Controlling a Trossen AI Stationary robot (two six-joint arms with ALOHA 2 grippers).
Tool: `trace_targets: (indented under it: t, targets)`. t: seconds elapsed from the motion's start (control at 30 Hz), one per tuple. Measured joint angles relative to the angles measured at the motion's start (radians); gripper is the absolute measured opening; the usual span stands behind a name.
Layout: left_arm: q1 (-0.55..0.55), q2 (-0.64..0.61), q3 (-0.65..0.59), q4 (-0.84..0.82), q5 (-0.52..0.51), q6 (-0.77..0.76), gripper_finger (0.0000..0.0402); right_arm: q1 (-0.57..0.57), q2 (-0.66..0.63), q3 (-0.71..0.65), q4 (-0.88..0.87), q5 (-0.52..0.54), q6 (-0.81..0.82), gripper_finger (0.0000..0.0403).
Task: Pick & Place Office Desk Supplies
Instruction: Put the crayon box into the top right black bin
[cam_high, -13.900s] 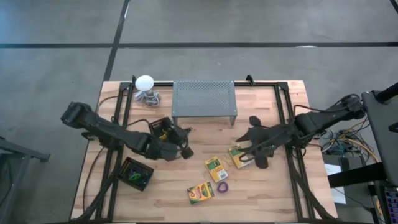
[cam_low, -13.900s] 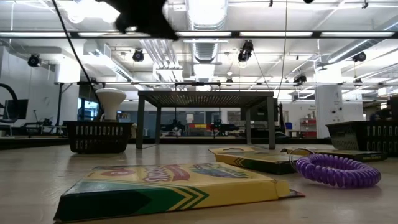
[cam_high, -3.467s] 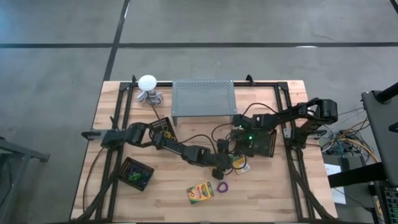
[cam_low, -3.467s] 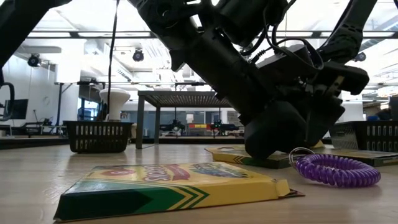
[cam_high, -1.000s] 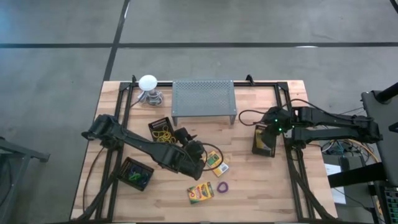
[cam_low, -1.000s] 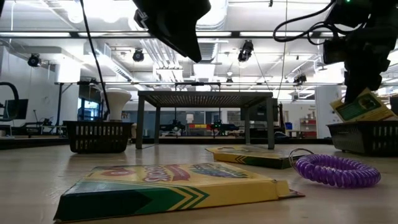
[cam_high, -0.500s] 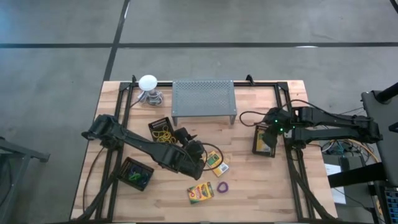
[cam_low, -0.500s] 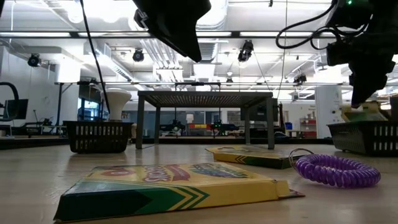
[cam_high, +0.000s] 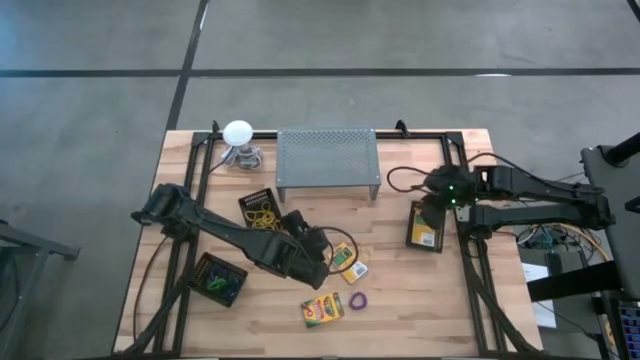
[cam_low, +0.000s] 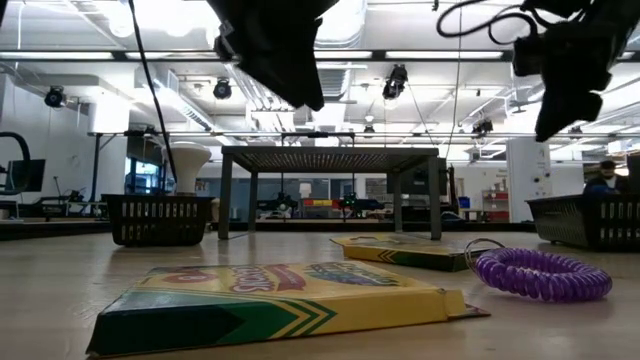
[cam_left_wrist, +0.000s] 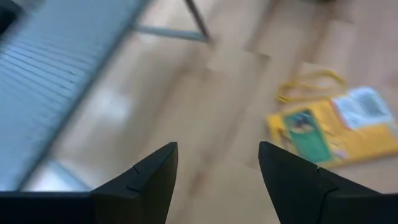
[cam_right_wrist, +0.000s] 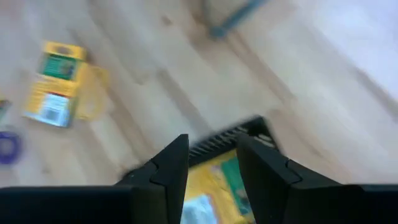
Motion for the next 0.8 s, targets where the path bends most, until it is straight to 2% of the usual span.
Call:
trace_targets:
  t: [0.2, 0.4, 0.6, 0.8]
  targets:
    - [0.001, 0.001, -0.13, 0.234, 0.18, 0.001, 0.0229, 0.041, 0.035, -0.074, 0.221, -0.109, 0.0, 0.0134]
    - [0.006, 0.001, -0.302, 0.561, 0.216, 0.011, 0.0229, 0.094, 0.103, -0.116, 0.334, -0.13, -0.001, 0.013]
    - [0.009, 0.001, -0.437, 0.753, 0.231, -0.155, 0.0229, 0.184, 0.171, -0.141, 0.416, -0.132, -0.007, 0.0132]
    - [0.037, 0.0, -0.532, 0.876, 0.3, -0.423, 0.0229, 0.274, 0.229, -0.144, 0.491, -0.132, -0.045, 0.0125]
